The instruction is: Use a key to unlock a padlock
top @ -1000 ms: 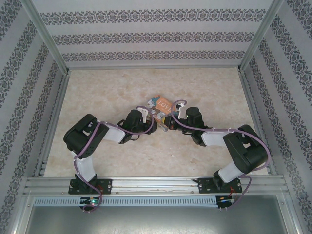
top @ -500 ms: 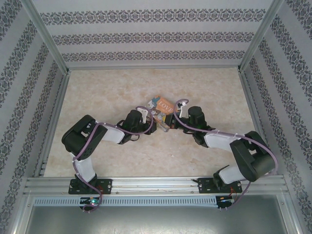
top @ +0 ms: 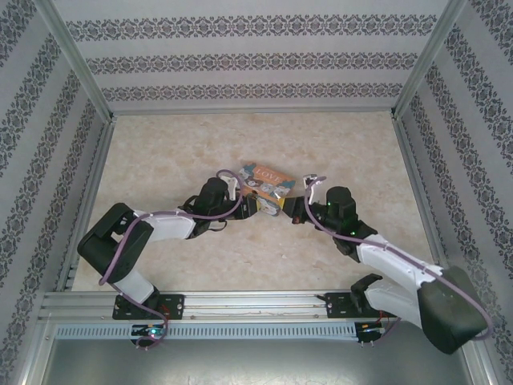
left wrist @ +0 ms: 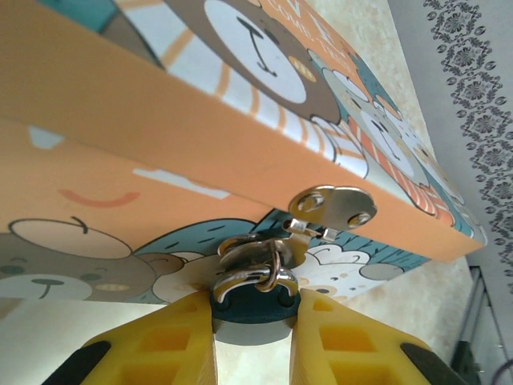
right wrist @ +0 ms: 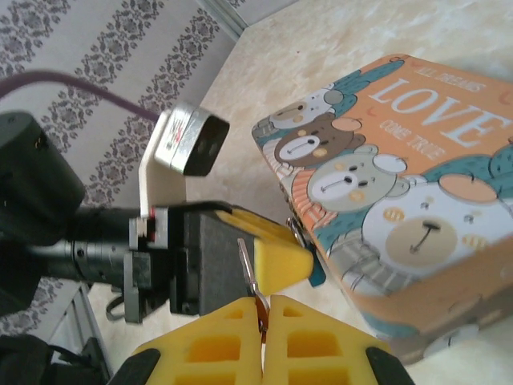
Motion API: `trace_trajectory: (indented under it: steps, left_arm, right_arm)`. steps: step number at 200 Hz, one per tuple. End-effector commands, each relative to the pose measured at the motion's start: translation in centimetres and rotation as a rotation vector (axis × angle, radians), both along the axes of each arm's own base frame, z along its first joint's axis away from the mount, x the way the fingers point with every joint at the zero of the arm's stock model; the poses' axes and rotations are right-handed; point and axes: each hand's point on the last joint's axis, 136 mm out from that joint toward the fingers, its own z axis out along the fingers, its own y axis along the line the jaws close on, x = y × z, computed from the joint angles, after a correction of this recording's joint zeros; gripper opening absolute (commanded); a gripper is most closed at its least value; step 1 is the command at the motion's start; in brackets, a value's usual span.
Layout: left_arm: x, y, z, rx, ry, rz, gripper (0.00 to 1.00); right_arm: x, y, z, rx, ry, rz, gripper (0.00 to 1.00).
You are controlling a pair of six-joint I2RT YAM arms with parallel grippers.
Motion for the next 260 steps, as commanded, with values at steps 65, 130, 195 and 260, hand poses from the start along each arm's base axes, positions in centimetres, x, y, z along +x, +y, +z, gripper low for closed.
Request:
trace_trajectory:
  steps: [65,130,195,260]
  left_arm:
    - [-0.5,-1.6,4.3,-0.18,0.086,0.021,0.23]
    - [-0.3,-1.8,5.1,-0.237,0.11,0.044,0.23]
    - [-0.2,-1.9,5.5,-0.264,0.126,0.053,0.22]
    - [-0.3,-2.1,5.8,-0.28,0.133,0.047,0.22]
  right_arm:
    - [-4.1,0.4,-4.3,-0.26,-0.179,0.04,0.0]
    - [-4.6,1.6,-5.8,-0.336,-0.262,0.049,0.0]
    - [-3.8,2.4,-6.1,-0.364,-0.324,0.041,0.0]
    - [-2.6,3.4,-6.3,-0.386,-0.358,0.036,0.0]
